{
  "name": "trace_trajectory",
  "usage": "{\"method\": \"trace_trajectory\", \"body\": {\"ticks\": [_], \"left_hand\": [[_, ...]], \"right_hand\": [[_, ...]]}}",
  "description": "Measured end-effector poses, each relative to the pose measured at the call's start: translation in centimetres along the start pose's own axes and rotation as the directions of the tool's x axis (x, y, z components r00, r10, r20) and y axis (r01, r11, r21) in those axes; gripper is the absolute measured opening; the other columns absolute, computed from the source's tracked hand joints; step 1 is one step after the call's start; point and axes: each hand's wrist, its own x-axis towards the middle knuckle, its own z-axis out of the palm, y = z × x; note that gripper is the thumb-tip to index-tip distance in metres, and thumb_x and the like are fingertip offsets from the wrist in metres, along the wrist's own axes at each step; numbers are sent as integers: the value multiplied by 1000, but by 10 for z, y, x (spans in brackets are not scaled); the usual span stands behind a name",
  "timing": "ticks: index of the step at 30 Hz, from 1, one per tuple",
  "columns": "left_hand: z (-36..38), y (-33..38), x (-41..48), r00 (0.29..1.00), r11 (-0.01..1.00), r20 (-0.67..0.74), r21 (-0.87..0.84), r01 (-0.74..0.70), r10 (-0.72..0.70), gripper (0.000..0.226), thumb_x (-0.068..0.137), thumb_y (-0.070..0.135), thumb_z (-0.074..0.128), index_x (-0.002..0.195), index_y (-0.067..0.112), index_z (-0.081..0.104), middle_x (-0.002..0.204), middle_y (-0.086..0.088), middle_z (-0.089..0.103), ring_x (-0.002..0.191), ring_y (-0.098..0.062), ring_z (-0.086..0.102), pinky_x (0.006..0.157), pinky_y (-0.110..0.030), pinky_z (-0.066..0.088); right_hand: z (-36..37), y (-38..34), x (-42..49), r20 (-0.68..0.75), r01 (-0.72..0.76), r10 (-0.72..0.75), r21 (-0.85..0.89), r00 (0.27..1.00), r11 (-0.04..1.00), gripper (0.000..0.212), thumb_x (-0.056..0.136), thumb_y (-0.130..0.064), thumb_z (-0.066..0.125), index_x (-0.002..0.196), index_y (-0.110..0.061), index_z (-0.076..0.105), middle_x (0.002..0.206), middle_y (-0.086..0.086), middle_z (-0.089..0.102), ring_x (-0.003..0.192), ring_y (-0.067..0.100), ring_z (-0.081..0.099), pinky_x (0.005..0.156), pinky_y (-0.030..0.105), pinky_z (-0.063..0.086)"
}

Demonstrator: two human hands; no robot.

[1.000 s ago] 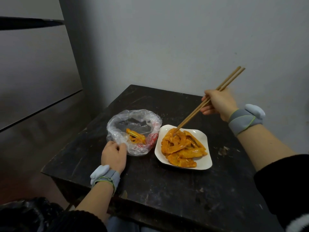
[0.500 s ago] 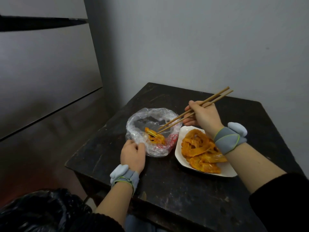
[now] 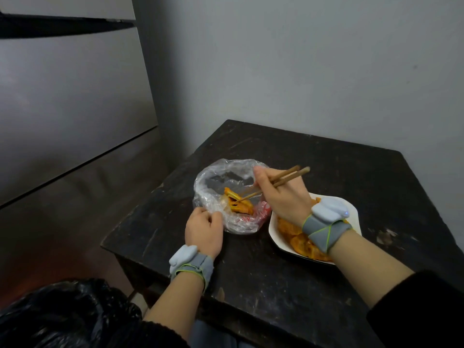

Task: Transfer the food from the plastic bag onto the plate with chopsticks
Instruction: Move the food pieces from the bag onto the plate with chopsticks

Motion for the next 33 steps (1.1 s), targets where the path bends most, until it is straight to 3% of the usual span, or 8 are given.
{"method": "trace_trajectory", "body": {"ticks": [3, 7, 11, 15, 20, 24, 33], "left_hand": [[0, 0, 0, 1000, 1000, -2, -5, -2, 2, 38, 86, 16, 50, 57, -8, 53, 72, -4, 47, 62, -22, 45, 58, -29, 29], [-1, 1, -1, 1000, 1000, 1, -16, 9, -9, 38, 86, 16, 50, 58, -9, 54, 75, -6, 49, 64, -24, 48, 59, -33, 35], [-1, 2, 0, 1000, 1000, 5, -11, 18, -18, 37, 86, 17, 50, 58, -8, 55, 76, -8, 50, 66, -27, 50, 61, -39, 41], [-1, 2, 0, 1000, 1000, 14, -16, 17, -16, 37, 86, 17, 50, 57, -5, 54, 73, -3, 47, 61, -21, 45, 59, -36, 38], [0, 0, 1, 1000, 1000, 14, -7, 9, -9, 38, 87, 17, 50, 58, -7, 53, 72, -2, 44, 58, -16, 41, 51, -27, 30], [1, 1, 1, 1000, 1000, 8, 3, 11, -11, 38, 86, 17, 50, 58, -8, 53, 72, -3, 45, 58, -17, 41, 51, -27, 29], [1, -1, 1, 1000, 1000, 2, 15, -6, 6, 37, 86, 15, 50, 56, -5, 53, 70, -3, 44, 56, -15, 40, 49, -24, 27]], "right_hand": [[6, -1, -2, -2, 53, -53, -43, 999, 998, 63, 94, -54, 31, 68, -5, 61, 57, 11, 61, 56, 25, 63, 57, 46, 50], [8, 3, 3, -148, -164, 196, 202, 969, 965, 54, 97, -47, 44, 67, -6, 61, 58, 12, 66, 54, 17, 69, 59, 47, 58], [5, 5, 7, -230, -338, 447, 391, 865, 856, 42, 99, -37, 49, 69, -11, 63, 61, 13, 68, 49, 14, 68, 51, 25, 58], [2, 17, 12, -196, -464, 658, 566, 727, 681, 40, 99, -32, 52, 82, 2, 65, 68, 21, 69, 54, 23, 71, 49, 27, 59], [-5, 24, 14, -128, -549, 804, 667, 581, 503, 33, 98, -29, 54, 79, -3, 61, 73, 20, 69, 55, 24, 72, 47, 24, 57], [-12, 27, 16, -67, -567, 866, 730, 496, 381, 33, 100, -29, 50, 83, -2, 60, 72, 17, 68, 50, 20, 70, 45, 22, 55], [-25, 26, 15, -3, -512, 880, 813, 474, 279, 32, 101, -26, 49, 80, -2, 57, 79, 20, 66, 46, 18, 68, 40, 20, 52]]}}
